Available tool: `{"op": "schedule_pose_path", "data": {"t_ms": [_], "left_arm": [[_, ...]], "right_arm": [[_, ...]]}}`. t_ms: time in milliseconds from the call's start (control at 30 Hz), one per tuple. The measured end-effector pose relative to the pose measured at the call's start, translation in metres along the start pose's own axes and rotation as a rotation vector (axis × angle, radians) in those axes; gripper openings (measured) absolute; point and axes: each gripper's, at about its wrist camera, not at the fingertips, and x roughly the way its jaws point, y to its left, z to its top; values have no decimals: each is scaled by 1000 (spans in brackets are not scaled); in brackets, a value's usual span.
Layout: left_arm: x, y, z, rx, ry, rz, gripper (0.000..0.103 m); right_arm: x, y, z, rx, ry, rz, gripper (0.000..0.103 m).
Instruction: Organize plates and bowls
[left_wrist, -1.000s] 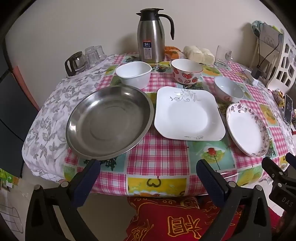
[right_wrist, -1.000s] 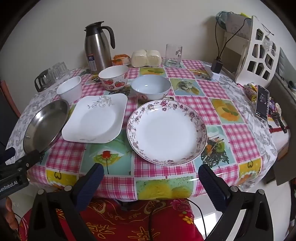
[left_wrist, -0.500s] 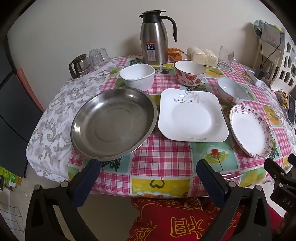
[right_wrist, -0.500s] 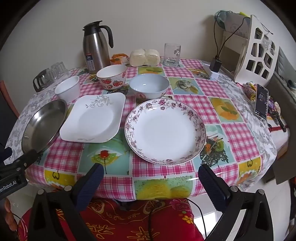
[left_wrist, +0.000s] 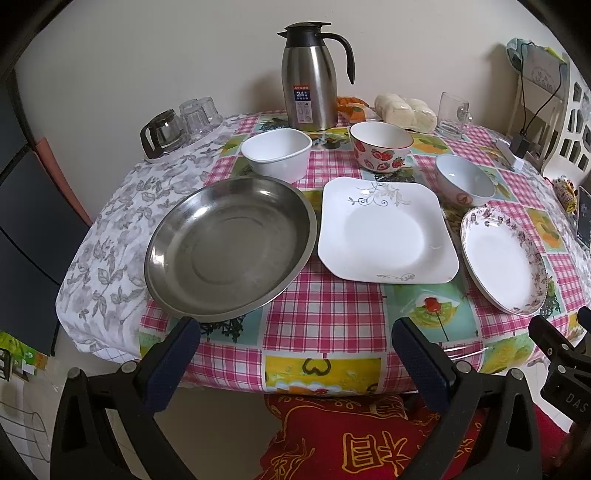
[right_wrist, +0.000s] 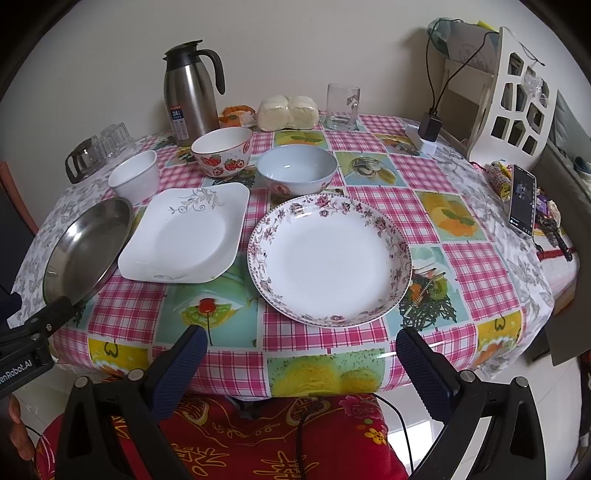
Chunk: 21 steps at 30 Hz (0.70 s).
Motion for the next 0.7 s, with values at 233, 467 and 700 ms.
{"op": "schedule_pose_path", "data": {"t_ms": [233, 467, 700], "left_arm": [[0, 0, 0, 3, -2, 4, 103], [-2, -2, 0, 9, -9, 13, 103], [-3, -2, 0, 10, -10, 17, 103]], "right_arm": [[1, 1, -1, -10, 0, -3, 103], [-1, 2, -1, -14, -7, -8, 103], [-1, 2, -1, -15, -6, -9, 103]]}}
